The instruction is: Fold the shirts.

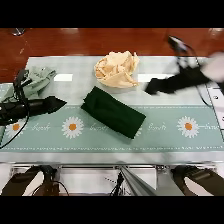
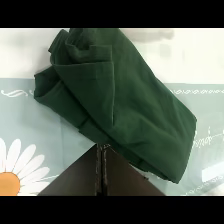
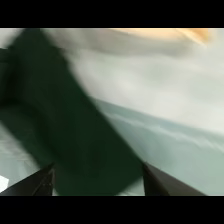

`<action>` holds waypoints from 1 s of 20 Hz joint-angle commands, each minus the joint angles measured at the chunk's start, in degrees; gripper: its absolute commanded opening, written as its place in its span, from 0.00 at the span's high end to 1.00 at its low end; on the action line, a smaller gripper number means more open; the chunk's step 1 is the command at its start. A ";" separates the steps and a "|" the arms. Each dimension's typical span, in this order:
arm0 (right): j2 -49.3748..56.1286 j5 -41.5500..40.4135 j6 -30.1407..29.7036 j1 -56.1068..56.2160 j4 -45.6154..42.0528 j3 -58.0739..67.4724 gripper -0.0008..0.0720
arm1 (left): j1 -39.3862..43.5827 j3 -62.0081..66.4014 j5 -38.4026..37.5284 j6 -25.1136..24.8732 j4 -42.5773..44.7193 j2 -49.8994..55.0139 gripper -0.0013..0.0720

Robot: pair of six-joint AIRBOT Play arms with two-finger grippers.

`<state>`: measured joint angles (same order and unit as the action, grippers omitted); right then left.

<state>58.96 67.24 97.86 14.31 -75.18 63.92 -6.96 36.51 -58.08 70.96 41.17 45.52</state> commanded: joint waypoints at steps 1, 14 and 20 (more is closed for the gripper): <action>-22.10 -9.51 21.68 -2.40 -10.29 -27.43 0.14 | -0.02 -0.02 0.63 -0.02 0.00 0.02 0.96; -5.25 -33.64 -13.33 -2.23 52.28 -49.00 0.14 | -0.02 0.00 0.61 0.24 -0.24 0.02 0.96; 12.66 -25.88 -21.14 1.05 54.27 -38.77 0.24 | -0.02 0.00 0.59 0.24 -0.68 0.02 0.96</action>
<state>64.18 38.98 82.56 13.39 -23.70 21.10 -6.96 36.51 -57.49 71.20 40.80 45.52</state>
